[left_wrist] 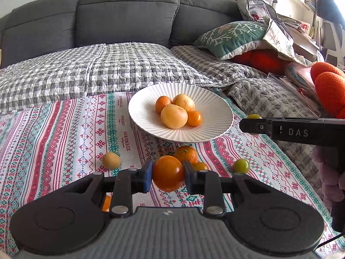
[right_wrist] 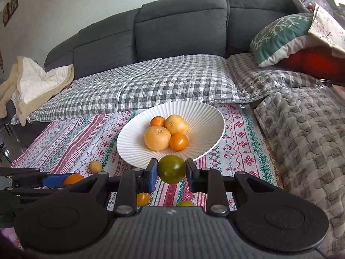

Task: Organize fruits
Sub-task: 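Carry the orange tomato and green tomato over the white plate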

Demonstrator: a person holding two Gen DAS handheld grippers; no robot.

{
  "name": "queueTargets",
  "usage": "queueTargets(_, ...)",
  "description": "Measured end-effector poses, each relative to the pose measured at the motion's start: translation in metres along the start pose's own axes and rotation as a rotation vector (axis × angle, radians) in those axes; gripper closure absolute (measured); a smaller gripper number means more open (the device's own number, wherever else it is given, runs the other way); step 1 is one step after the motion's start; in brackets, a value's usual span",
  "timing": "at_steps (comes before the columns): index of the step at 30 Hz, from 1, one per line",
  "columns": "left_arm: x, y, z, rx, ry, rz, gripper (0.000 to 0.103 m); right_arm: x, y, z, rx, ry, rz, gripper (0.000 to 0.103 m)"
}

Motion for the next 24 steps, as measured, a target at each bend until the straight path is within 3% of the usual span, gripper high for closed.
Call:
queueTargets(12, -0.046, 0.038, 0.003, 0.022, -0.014, -0.010, 0.083, -0.032, 0.012, -0.011, -0.061, 0.004, -0.014, 0.078)
queueTargets(24, -0.094, 0.045, -0.015, 0.005, -0.087, 0.026, 0.083, -0.062, 0.016, -0.026, -0.146, -0.020, 0.015, 0.078)
Point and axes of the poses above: each gripper's, at about its wrist camera, not at the fingertips, and x roughly against the way its jaws point, z to its left, y to its top, the point moved 2 cm from there along -x, roughly the way its jaws point, and after that the axes turned 6 degrees about -x, right-handed, at the moved point
